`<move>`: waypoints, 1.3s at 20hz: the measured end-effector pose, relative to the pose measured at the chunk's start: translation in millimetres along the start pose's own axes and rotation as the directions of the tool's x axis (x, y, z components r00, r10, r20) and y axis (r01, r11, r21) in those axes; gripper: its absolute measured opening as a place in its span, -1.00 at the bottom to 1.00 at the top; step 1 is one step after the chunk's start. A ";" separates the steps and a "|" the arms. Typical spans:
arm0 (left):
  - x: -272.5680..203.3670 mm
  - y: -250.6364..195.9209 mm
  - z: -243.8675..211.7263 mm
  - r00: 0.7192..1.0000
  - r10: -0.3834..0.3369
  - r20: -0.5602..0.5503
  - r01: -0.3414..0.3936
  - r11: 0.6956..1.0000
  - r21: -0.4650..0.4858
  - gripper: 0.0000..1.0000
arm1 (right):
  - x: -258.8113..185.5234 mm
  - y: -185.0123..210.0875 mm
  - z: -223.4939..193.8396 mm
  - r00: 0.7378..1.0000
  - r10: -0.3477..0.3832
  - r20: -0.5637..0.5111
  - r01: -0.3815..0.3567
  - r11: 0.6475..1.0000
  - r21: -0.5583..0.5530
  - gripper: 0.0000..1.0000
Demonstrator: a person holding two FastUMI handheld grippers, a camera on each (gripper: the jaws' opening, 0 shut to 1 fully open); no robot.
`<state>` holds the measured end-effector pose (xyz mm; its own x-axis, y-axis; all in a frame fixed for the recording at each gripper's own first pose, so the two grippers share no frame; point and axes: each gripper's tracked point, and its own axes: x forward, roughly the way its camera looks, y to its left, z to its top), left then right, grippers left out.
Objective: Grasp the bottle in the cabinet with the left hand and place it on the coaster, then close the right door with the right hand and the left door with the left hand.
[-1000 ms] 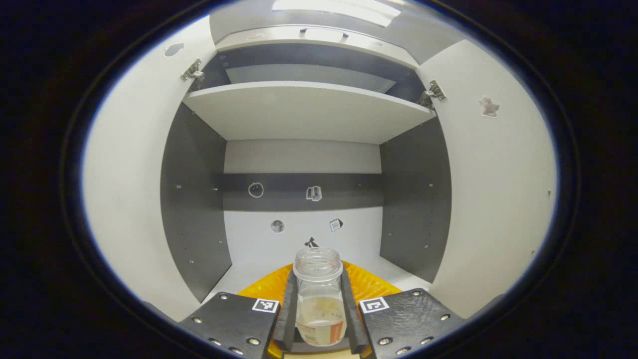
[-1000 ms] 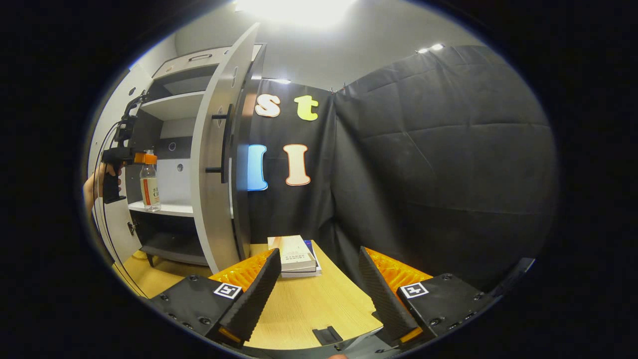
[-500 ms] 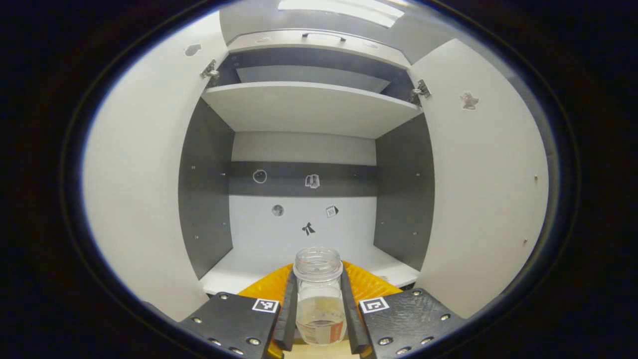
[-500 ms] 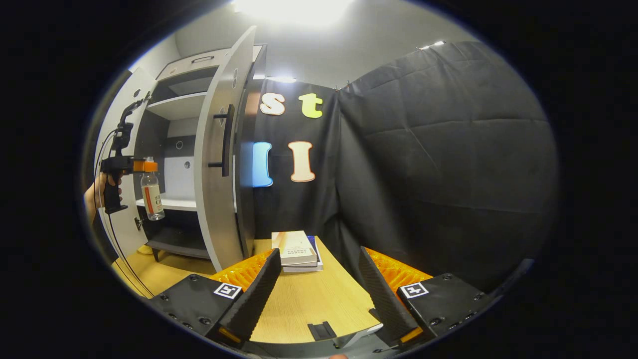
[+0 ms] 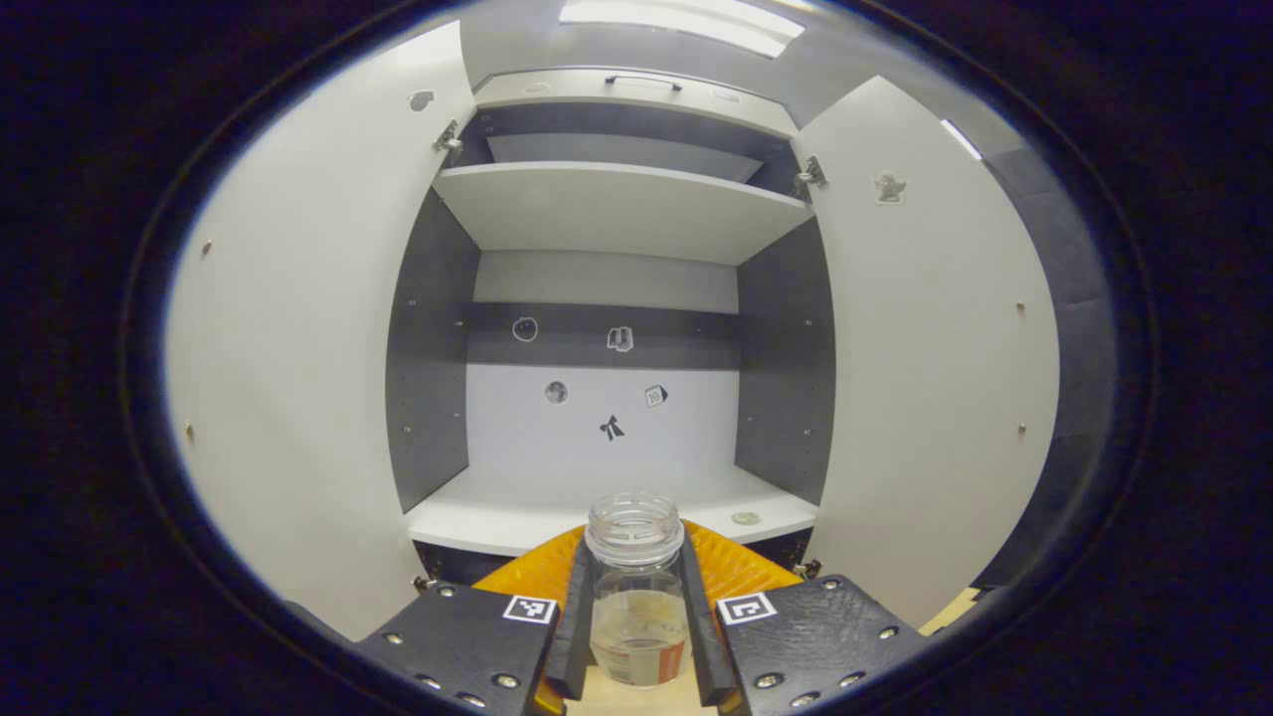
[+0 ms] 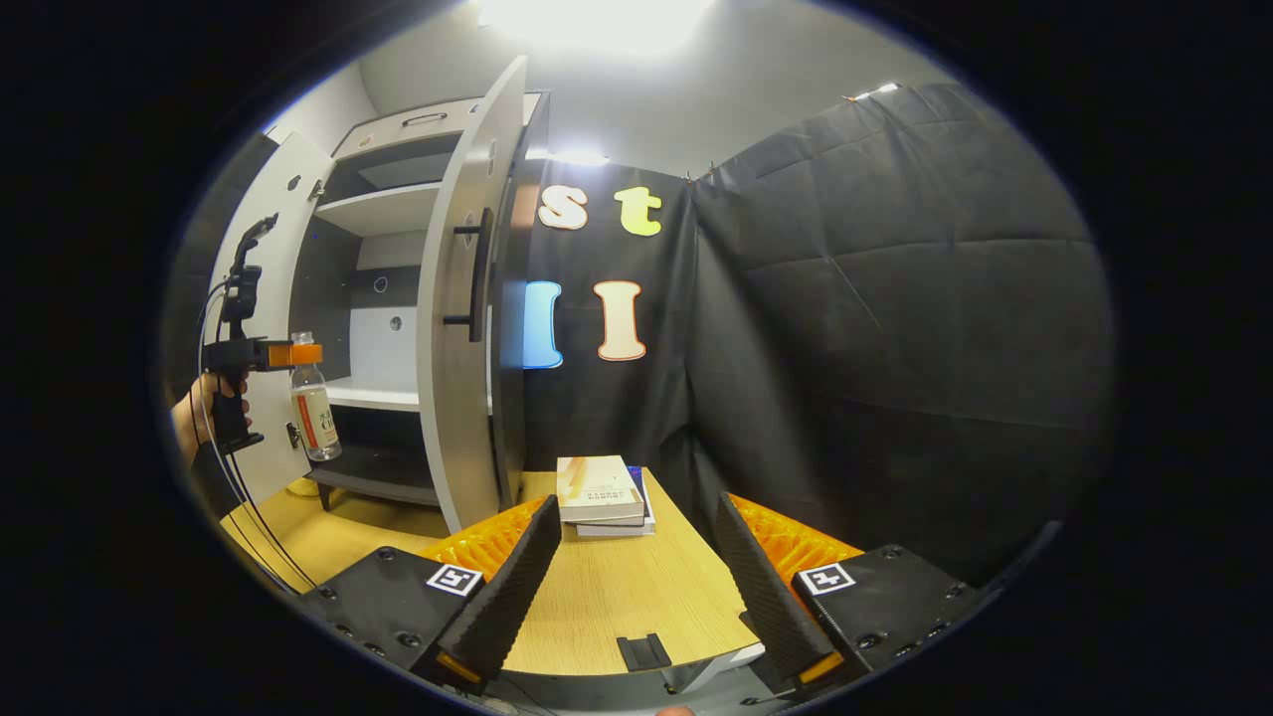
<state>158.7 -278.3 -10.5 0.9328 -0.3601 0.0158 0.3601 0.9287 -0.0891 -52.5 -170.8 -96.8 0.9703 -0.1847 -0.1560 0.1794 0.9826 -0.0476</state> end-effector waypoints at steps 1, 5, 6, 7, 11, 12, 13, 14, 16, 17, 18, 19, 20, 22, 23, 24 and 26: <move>-5.1 -1.4 -7.2 1.000 -0.002 -0.007 0.002 1.000 0.002 -0.12 | -0.9 2.0 -1.2 1.000 0.005 0.002 -0.005 1.000 -0.001 0.99; -18.1 -8.0 -30.5 1.000 -0.016 -0.027 0.016 1.000 -0.014 -0.13 | -7.3 4.3 1.6 1.000 0.016 0.008 -0.016 1.000 -0.020 0.99; -20.7 -11.1 -35.2 0.999 -0.023 -0.029 0.022 1.000 -0.020 -0.12 | -8.3 4.5 3.1 1.000 0.016 0.012 -0.016 1.000 -0.027 0.93; -22.8 -13.3 -40.9 0.999 -0.029 -0.030 0.029 0.999 -0.023 -0.12 | -9.0 3.7 2.5 1.000 0.016 0.015 -0.016 0.999 -0.032 0.99; -33.9 -21.7 -64.7 0.998 -0.044 -0.041 0.043 0.999 -0.031 -0.12 | -13.5 6.0 -2.9 1.000 0.024 -0.001 -0.024 0.999 -0.034 0.93; -37.2 -22.2 -71.1 0.998 -0.045 -0.047 0.043 0.999 -0.032 -0.12 | -14.4 6.7 -3.0 1.000 0.026 -0.003 -0.026 0.999 -0.038 0.99; -39.5 -23.2 -77.9 0.998 -0.046 -0.054 0.044 0.998 -0.035 -0.12 | -15.9 6.6 -2.1 1.000 0.026 -0.001 -0.026 0.999 -0.045 0.99; -41.7 -23.5 -84.7 0.997 -0.046 -0.059 0.044 0.998 -0.041 -0.12 | -17.1 6.4 -0.7 1.000 0.025 0.002 -0.025 0.998 -0.051 0.99; -47.1 -24.1 -98.0 0.996 -0.052 -0.072 0.048 0.997 -0.054 -0.12 | -19.3 6.5 0.1 1.000 0.026 0.005 -0.025 0.998 -0.052 0.99; -48.5 -24.3 -105.0 0.996 -0.053 -0.078 0.048 0.997 -0.057 -0.12 | -19.9 7.2 -0.5 1.000 0.026 0.004 -0.026 0.998 -0.052 0.99; -49.8 -24.5 -110.3 0.995 -0.053 -0.083 0.048 0.997 -0.057 -0.12 | -20.9 7.3 -1.6 1.000 0.026 0.002 -0.026 0.998 -0.052 0.99; -51.3 -25.7 -116.0 0.995 -0.058 -0.087 0.053 0.997 -0.057 -0.12 | -21.5 7.7 -3.1 1.000 0.025 -0.002 -0.025 0.998 -0.053 0.93; -52.6 -26.8 -119.7 0.994 -0.062 -0.089 0.057 0.997 -0.057 -0.12 | -22.9 8.5 -4.5 1.000 0.026 -0.006 -0.026 0.998 -0.055 0.98; -52.6 -28.8 -128.8 0.993 -0.069 -0.097 0.064 0.996 -0.054 -0.12 | -24.1 8.6 -6.2 1.000 0.024 -0.011 -0.025 0.998 -0.061 0.99; -54.2 -30.3 -135.0 0.992 -0.073 -0.104 0.068 0.996 -0.053 -0.12 | -25.5 8.4 -7.4 1.000 0.022 -0.013 -0.023 0.998 -0.065 0.99; -54.9 -31.7 -141.1 0.991 -0.076 -0.111 0.071 0.996 -0.049 -0.12 | -26.4 7.8 -7.5 1.000 0.020 -0.015 -0.021 0.997 -0.070 0.99; -58.1 -36.2 -153.1 0.989 -0.083 -0.121 0.079 0.996 -0.041 -0.12 | -28.2 6.1 -6.6 1.000 0.013 -0.016 -0.014 0.997 -0.078 0.99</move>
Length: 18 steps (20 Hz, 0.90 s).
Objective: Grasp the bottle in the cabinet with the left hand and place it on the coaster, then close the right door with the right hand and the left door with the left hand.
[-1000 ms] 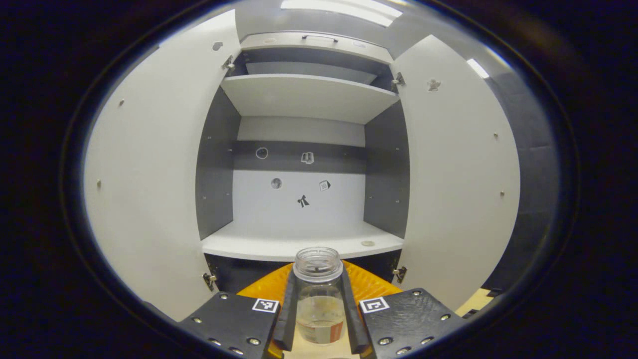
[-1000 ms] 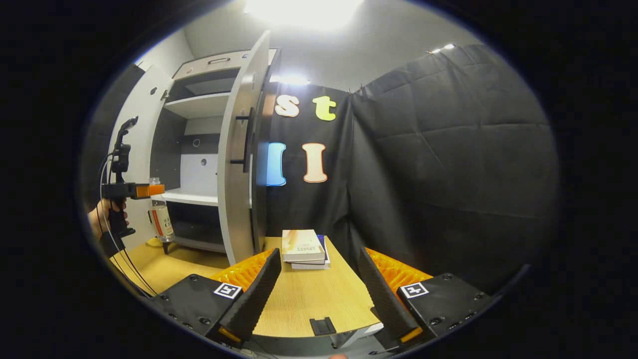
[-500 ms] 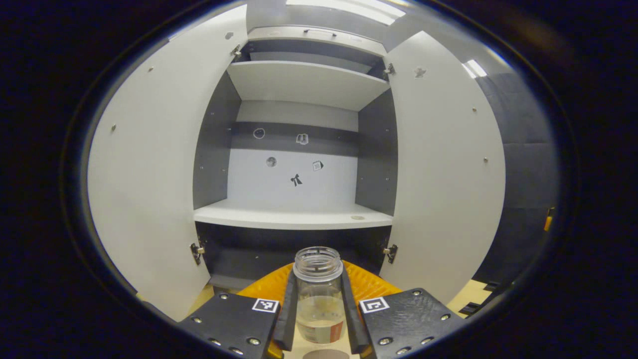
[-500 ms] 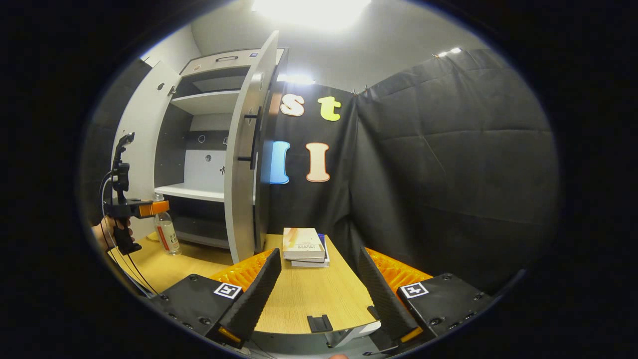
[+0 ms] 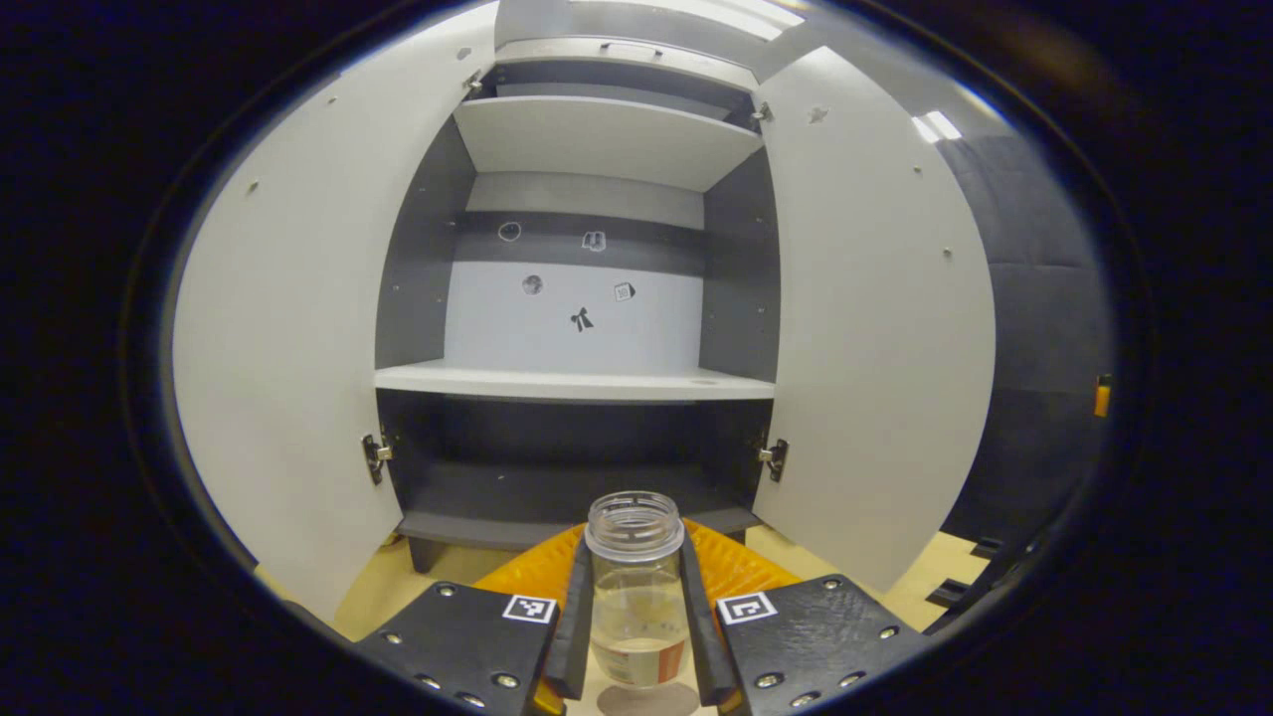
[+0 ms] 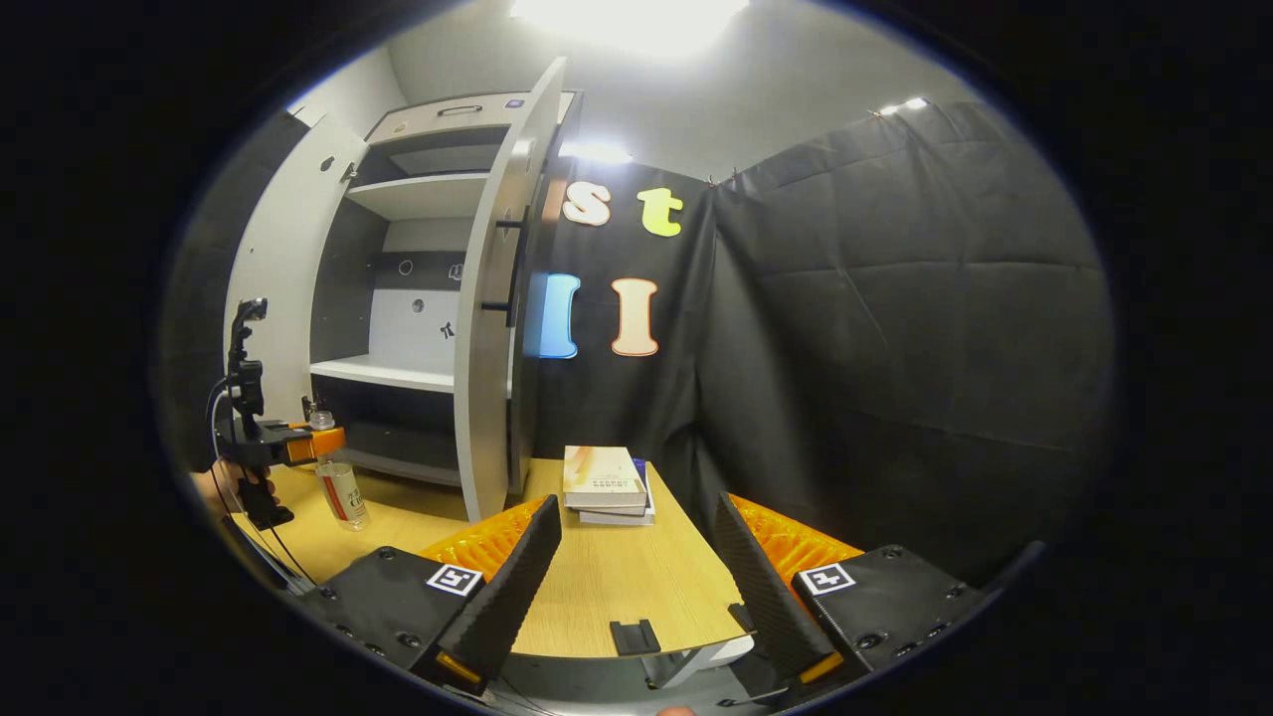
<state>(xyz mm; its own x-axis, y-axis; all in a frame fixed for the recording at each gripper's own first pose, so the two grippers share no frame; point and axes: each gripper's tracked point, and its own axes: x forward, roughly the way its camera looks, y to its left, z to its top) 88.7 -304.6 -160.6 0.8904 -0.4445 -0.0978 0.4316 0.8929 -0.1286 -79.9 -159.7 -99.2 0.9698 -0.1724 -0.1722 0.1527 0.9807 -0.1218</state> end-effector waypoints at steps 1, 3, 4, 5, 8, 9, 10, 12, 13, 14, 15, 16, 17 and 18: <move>1.2 -0.7 -5.5 1.000 -0.003 -0.005 0.003 1.000 0.002 -0.12 | 0.0 -1.5 -0.5 1.000 -0.005 0.000 0.005 1.000 -0.001 0.99; 1.1 -2.9 -17.1 1.000 -0.005 -0.018 0.005 1.000 0.002 -0.12 | -0.9 -2.4 -0.9 1.000 -0.010 -0.004 0.010 1.000 0.000 0.99; 1.7 -3.2 -23.6 1.000 -0.006 -0.023 0.006 1.000 0.001 -0.12 | -1.3 -3.1 -1.8 1.000 -0.012 -0.007 0.012 1.000 -0.002 0.99; 1.6 -4.2 -29.2 1.000 -0.005 -0.030 0.005 1.000 0.001 -0.12 | -1.5 -3.2 -3.6 1.000 -0.015 -0.011 0.015 1.000 -0.004 0.99; 1.0 -6.7 -49.7 0.999 -0.007 -0.053 0.007 1.000 0.007 -0.12 | -3.2 -5.0 -6.0 1.000 -0.022 -0.021 0.022 1.000 -0.013 0.93; -1.1 -7.6 -58.3 0.998 -0.005 -0.063 0.005 1.000 0.007 -0.12 | -4.3 -5.3 -6.2 0.999 -0.026 -0.022 0.025 1.000 -0.016 0.93; -2.7 -7.6 -65.0 0.997 0.000 -0.072 0.001 1.000 0.006 -0.12 | -4.9 -5.7 -6.4 0.999 -0.029 -0.023 0.029 0.999 -0.016 0.99; -3.2 -5.2 -75.9 0.997 0.010 -0.083 -0.010 1.000 0.001 -0.12 | -4.0 -6.1 -8.2 0.999 -0.031 -0.030 0.030 0.999 -0.013 0.93; -3.4 -5.1 -81.2 0.996 0.014 -0.089 -0.015 1.000 -0.004 -0.12 | -3.0 -5.1 -9.6 0.999 -0.029 -0.033 0.029 1.000 -0.012 0.93; -2.9 -4.6 -84.7 0.996 0.018 -0.091 -0.019 1.000 -0.011 -0.13 | -2.0 -3.9 -9.7 0.999 -0.026 -0.036 0.026 1.000 -0.014 0.99; -3.9 -4.1 -88.1 0.996 0.021 -0.092 -0.023 1.000 -0.019 -0.12 | -1.5 -2.8 -10.6 0.999 -0.024 -0.040 0.023 1.000 -0.018 0.99; -4.9 -4.8 -91.6 0.995 0.023 -0.093 -0.025 0.999 -0.025 -0.12 | -0.8 -1.8 -10.6 0.999 -0.021 -0.041 0.021 1.000 -0.021 0.99; -6.1 -4.9 -96.0 0.995 0.027 -0.097 -0.029 0.999 -0.026 -0.12 | 0.3 -0.3 -11.3 0.999 -0.019 -0.041 0.018 1.000 -0.024 0.99; -8.2 -4.8 -100.8 0.994 0.034 -0.101 -0.036 0.999 -0.022 -0.12 | 1.3 0.7 -10.9 0.999 -0.016 -0.042 0.015 1.000 -0.024 0.99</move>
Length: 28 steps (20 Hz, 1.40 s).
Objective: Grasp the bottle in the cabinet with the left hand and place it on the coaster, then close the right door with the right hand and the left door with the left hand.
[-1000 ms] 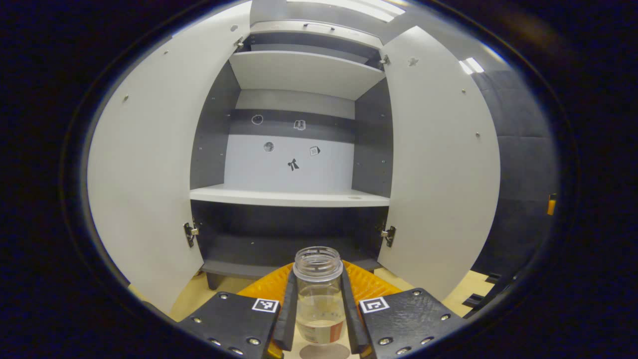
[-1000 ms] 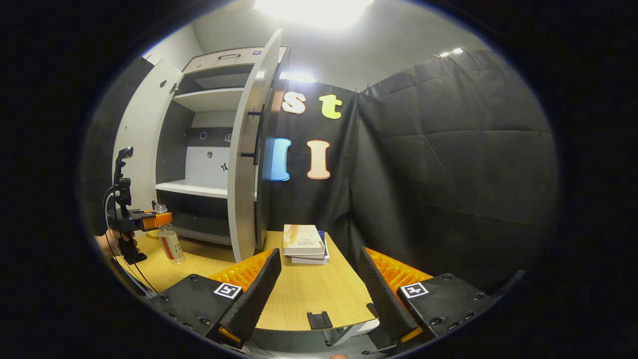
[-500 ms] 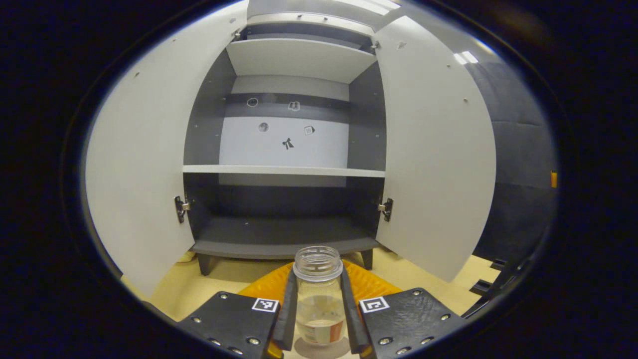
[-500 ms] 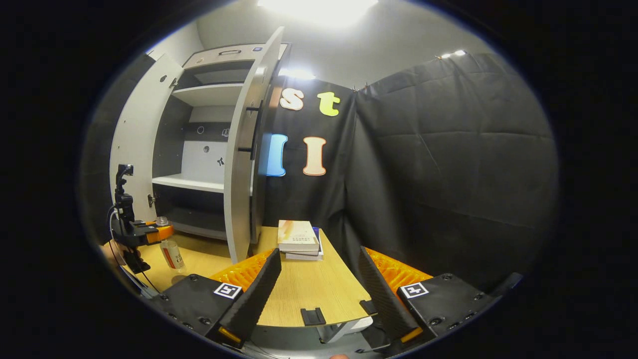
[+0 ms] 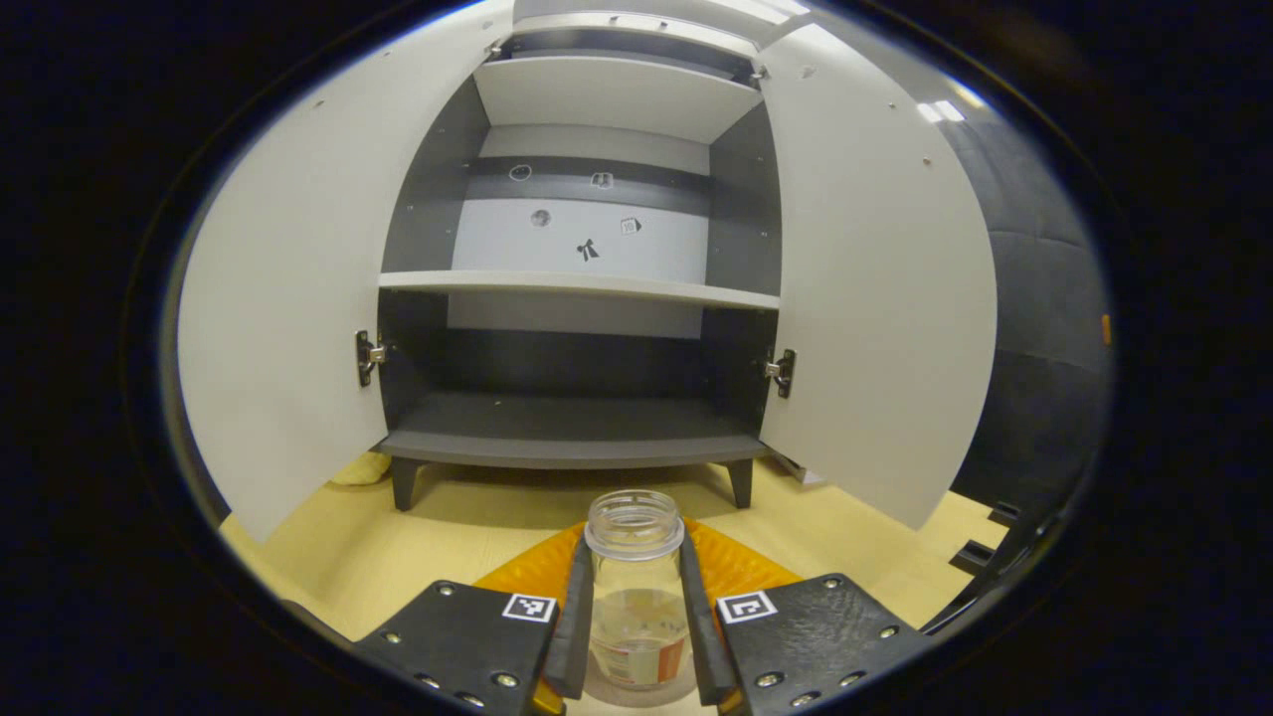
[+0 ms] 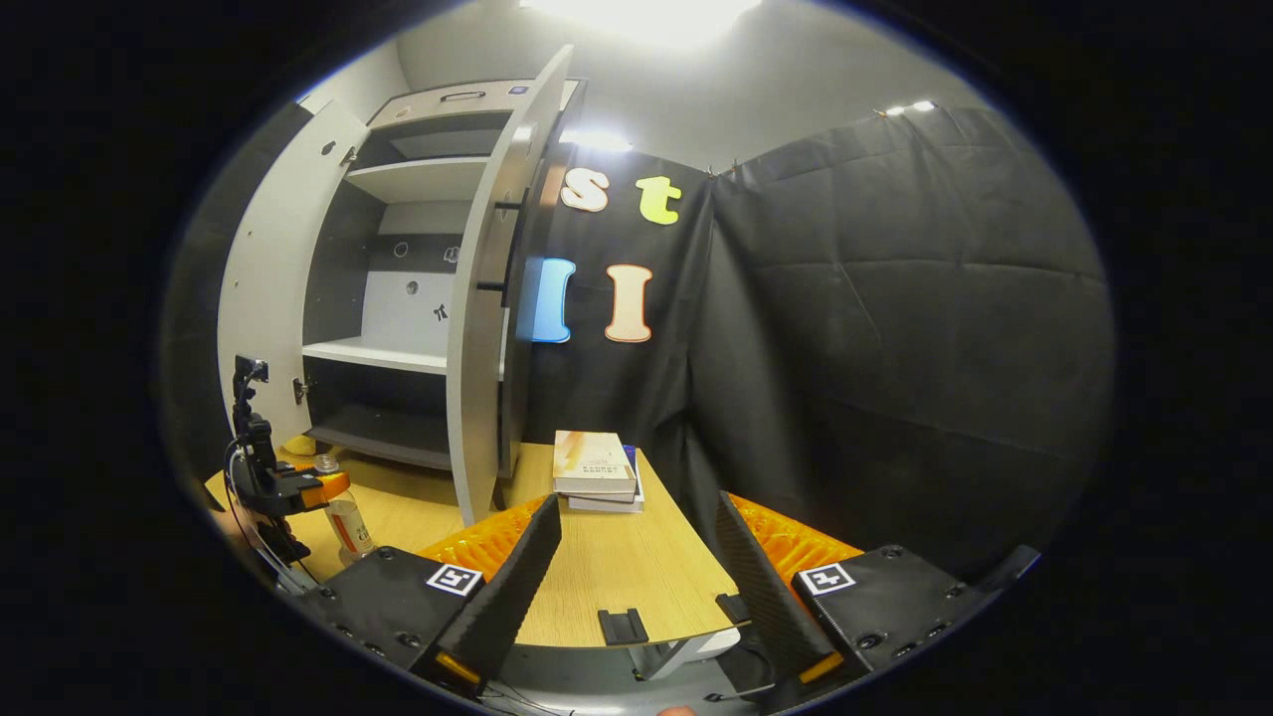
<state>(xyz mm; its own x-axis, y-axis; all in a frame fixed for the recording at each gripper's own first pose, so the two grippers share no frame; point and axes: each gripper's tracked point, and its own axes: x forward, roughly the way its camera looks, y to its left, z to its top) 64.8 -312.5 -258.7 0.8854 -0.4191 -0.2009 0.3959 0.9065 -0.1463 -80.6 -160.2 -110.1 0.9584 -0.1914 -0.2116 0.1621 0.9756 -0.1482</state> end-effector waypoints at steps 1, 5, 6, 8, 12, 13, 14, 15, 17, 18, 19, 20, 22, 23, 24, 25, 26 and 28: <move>-2.9 -1.2 2.2 1.000 0.002 0.017 -0.002 1.000 0.004 -0.12 | 0.7 1.4 -0.9 1.000 0.005 -0.001 -0.005 1.000 -0.001 0.99; -5.9 -3.5 1.3 1.000 0.014 0.028 -0.015 1.000 0.014 -0.10 | 3.5 5.0 2.2 1.000 0.019 0.002 -0.019 1.000 -0.003 0.94; -7.2 -3.2 -0.7 1.000 0.022 0.022 -0.023 1.000 0.014 -0.10 | 5.2 6.1 4.3 1.000 0.022 0.004 -0.022 1.000 -0.005 0.95; -11.3 -3.9 -0.6 0.999 0.029 0.015 -0.029 0.999 0.017 -0.05 | 7.2 9.5 6.3 0.999 0.032 0.009 -0.032 0.999 -0.006 0.95; -17.4 -6.1 2.6 0.999 0.034 0.006 -0.034 0.999 0.032 0.07 | 11.5 14.2 11.5 0.998 0.053 0.017 -0.053 0.999 0.000 0.94; -19.5 -5.9 5.4 0.999 0.037 0.004 -0.037 0.999 0.035 0.10 | 12.3 15.6 14.3 0.998 0.060 0.022 -0.061 0.998 0.004 0.95; -19.9 -6.6 8.1 0.999 0.044 0.004 -0.044 0.998 0.039 0.55 | 13.6 16.4 18.6 0.997 0.066 0.030 -0.066 0.998 0.008 0.95; -22.7 -6.8 12.2 0.999 0.051 -0.001 -0.051 0.998 0.048 0.62 | 14.5 16.4 23.1 0.997 0.071 0.040 -0.072 0.997 0.011 0.95; -29.4 -5.7 23.3 0.998 0.068 0.001 -0.068 0.996 0.061 0.70 | 16.5 19.4 33.0 0.994 0.090 0.057 -0.091 0.996 0.025 0.93; -34.6 -5.2 32.0 0.997 0.077 0.004 -0.077 0.995 0.063 0.70 | 17.1 20.1 38.8 0.993 0.099 0.067 -0.101 0.994 0.035 0.93; -41.9 -5.0 43.7 0.996 0.088 0.015 -0.089 0.994 0.067 0.69 | 18.1 19.4 45.8 0.991 0.108 0.080 -0.111 0.993 0.047 0.93; -49.9 -4.7 58.2 0.995 0.094 0.032 -0.096 0.993 0.071 0.69 | 20.0 18.8 52.7 0.989 0.115 0.093 -0.121 0.991 0.061 0.94; -66.8 -3.9 83.8 0.993 0.106 0.058 -0.110 0.990 0.087 0.69 | 26.7 18.0 67.6 0.985 0.131 0.113 -0.142 0.986 0.091 0.94; -76.9 -3.2 96.5 0.991 0.110 0.073 -0.116 0.989 0.091 0.69 | 31.2 17.3 74.3 0.983 0.137 0.124 -0.151 0.983 0.105 0.94; -86.4 -2.1 110.0 0.989 0.114 0.090 -0.122 0.988 0.089 0.69 | 36.0 16.1 82.9 0.981 0.139 0.132 -0.155 0.980 0.122 0.93; -96.1 0.8 119.7 0.987 0.121 0.101 -0.129 0.988 0.083 0.68 | 40.5 14.7 87.6 0.981 0.139 0.135 -0.158 0.978 0.137 0.96; -106.0 3.5 130.2 0.985 0.127 0.115 -0.136 0.988 0.075 0.69 | 44.8 15.1 93.4 0.980 0.146 0.136 -0.166 0.974 0.152 0.95; -121.6 15.0 150.1 0.979 0.151 0.140 -0.161 0.985 0.061 0.69 | 52.2 16.6 106.5 0.976 0.157 0.149 -0.181 0.970 0.162 0.94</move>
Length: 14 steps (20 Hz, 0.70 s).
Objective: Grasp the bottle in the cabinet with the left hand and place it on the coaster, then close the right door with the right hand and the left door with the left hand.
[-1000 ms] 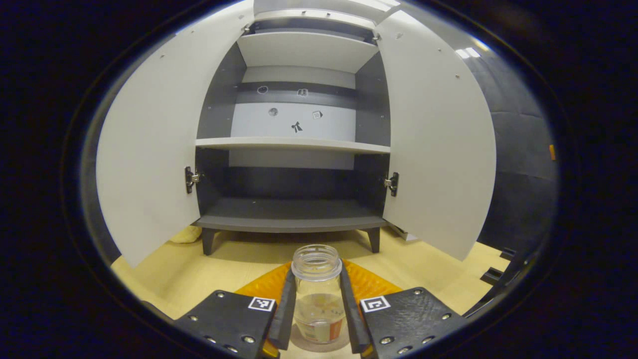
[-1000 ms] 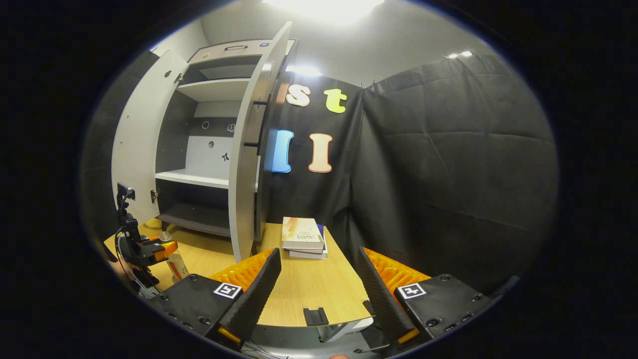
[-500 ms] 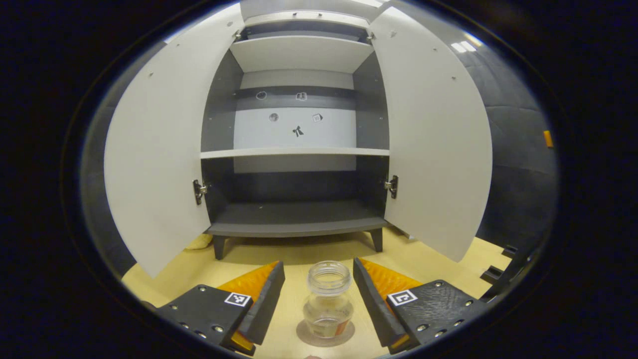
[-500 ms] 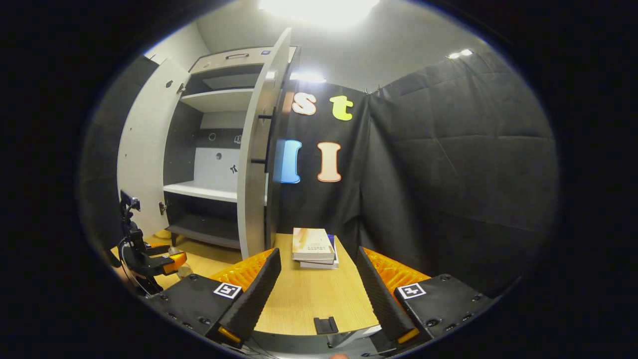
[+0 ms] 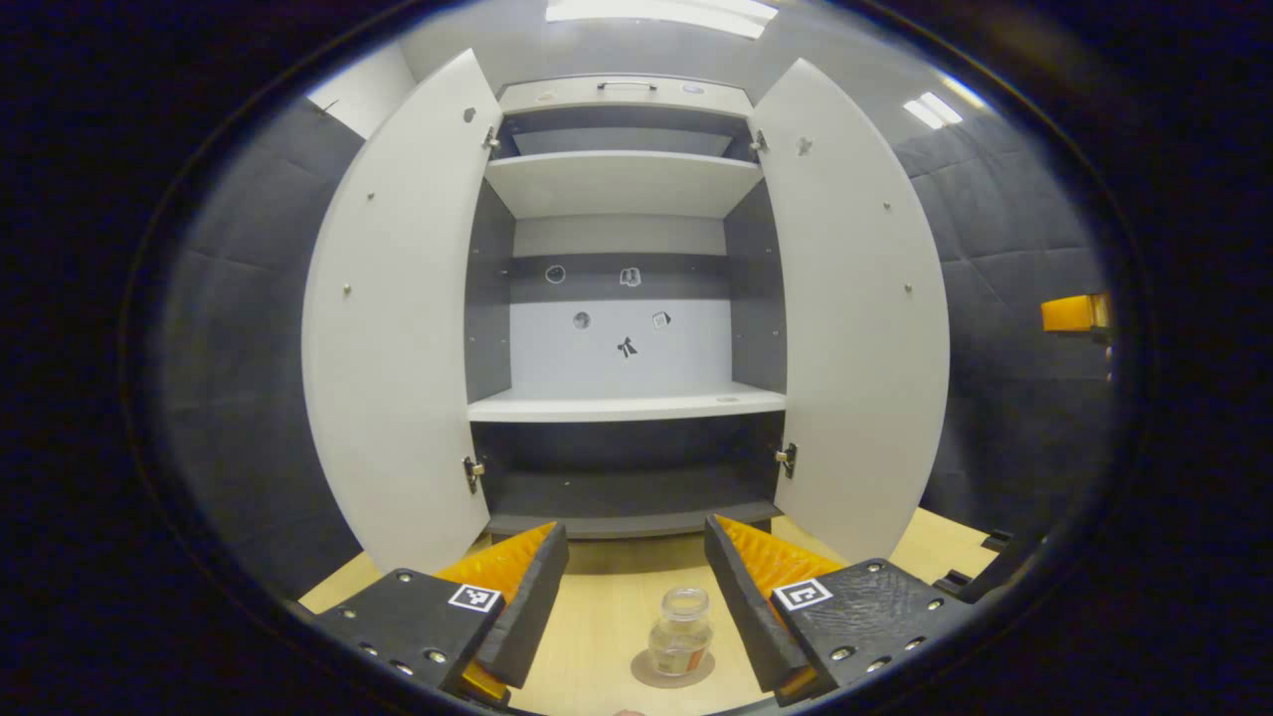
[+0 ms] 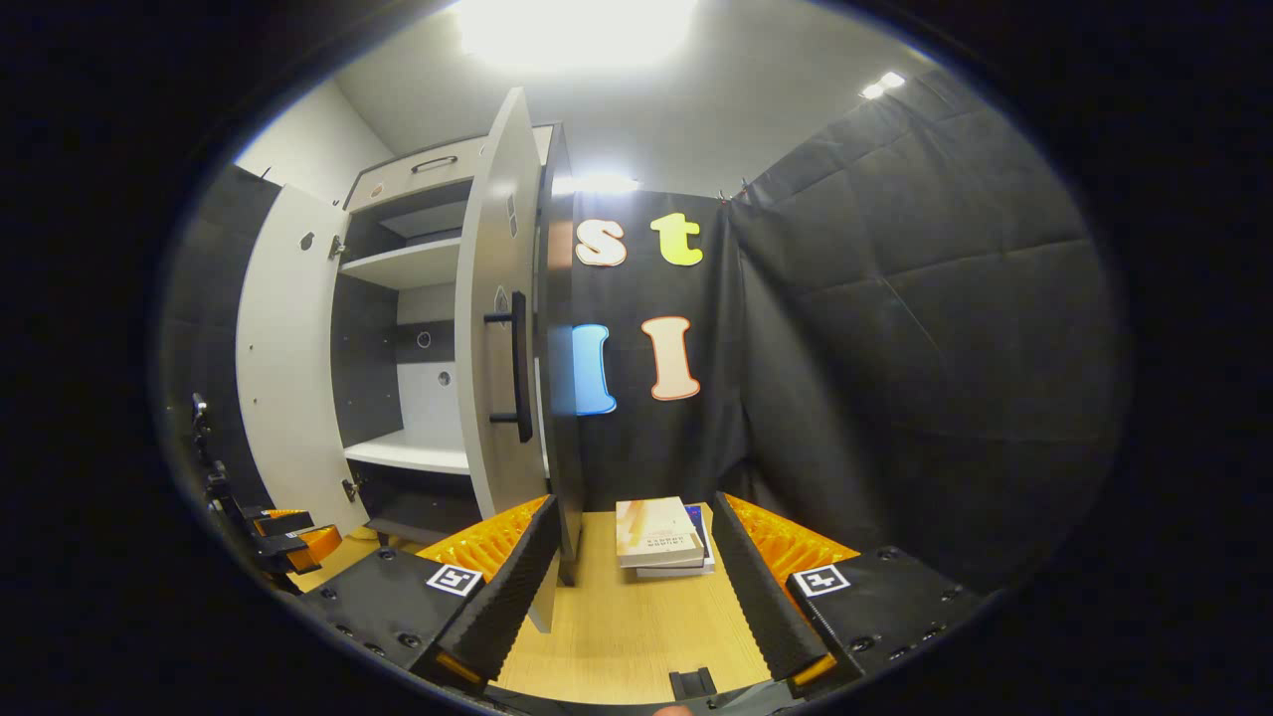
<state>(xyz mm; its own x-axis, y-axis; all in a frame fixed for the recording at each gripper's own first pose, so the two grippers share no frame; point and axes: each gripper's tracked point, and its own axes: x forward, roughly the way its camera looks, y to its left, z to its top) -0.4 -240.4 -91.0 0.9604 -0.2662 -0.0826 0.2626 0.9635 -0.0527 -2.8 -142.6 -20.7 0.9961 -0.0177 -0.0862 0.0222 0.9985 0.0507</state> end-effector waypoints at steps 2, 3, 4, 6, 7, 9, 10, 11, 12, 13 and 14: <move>-8.8 17.9 13.0 0.999 0.036 0.001 -0.036 0.999 -0.004 0.69 | 9.4 -1.7 8.9 1.000 0.005 0.003 -0.005 1.000 -0.011 0.93; -12.3 27.5 16.4 0.999 0.051 -0.001 -0.051 0.999 -0.008 0.69 | 15.1 -2.8 13.4 1.000 0.002 0.000 -0.002 1.000 -0.018 0.95; -16.4 38.3 20.6 0.998 0.066 -0.005 -0.066 0.998 -0.011 0.69 | 19.5 -3.4 17.6 1.000 -0.002 0.000 0.002 1.000 -0.022 0.95; -27.3 59.0 28.1 0.995 0.096 0.003 -0.096 0.995 -0.015 0.69 | 30.0 -2.2 30.5 1.000 -0.011 0.009 0.011 1.000 -0.017 0.95; -31.7 69.1 29.2 0.993 0.115 0.004 -0.115 0.993 -0.012 0.69 | 35.8 -0.7 35.0 1.000 -0.015 0.013 0.015 1.000 -0.011 0.95; -38.0 92.6 36.9 0.989 0.149 0.014 -0.149 0.989 -0.005 0.69 | 47.1 -1.1 42.2 0.999 -0.035 0.009 0.035 0.999 0.001 0.95; -40.6 104.8 41.9 0.986 0.167 0.021 -0.167 0.986 -0.004 0.69 | 52.9 -0.8 45.8 0.999 -0.046 0.006 0.046 0.999 0.006 0.95; -45.0 117.8 43.8 0.982 0.188 0.023 -0.188 0.982 -0.003 0.67 | 59.8 0.5 49.2 0.998 -0.058 0.004 0.058 0.998 0.006 0.95; -48.1 130.8 44.9 0.979 0.205 0.021 -0.205 0.979 -0.003 0.68 | 65.8 0.9 52.5 0.998 -0.070 0.004 0.070 0.998 0.004 0.95; -51.5 144.2 45.0 0.975 0.223 0.018 -0.223 0.975 -0.005 0.68 | 73.0 1.8 54.2 0.996 -0.087 0.002 0.087 0.996 -0.002 0.95; -53.1 156.2 46.2 0.972 0.236 0.017 -0.236 0.972 -0.008 0.69 | 78.1 1.6 55.3 0.995 -0.103 -0.002 0.103 0.995 -0.006 0.95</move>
<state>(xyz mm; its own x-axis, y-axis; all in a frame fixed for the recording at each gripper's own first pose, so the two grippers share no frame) -6.1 -74.4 -48.9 0.9966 -0.0310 -0.0759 0.0280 0.9988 -0.0397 79.7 -145.2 27.6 0.9883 -0.1207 -0.0929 0.1245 0.9916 0.0358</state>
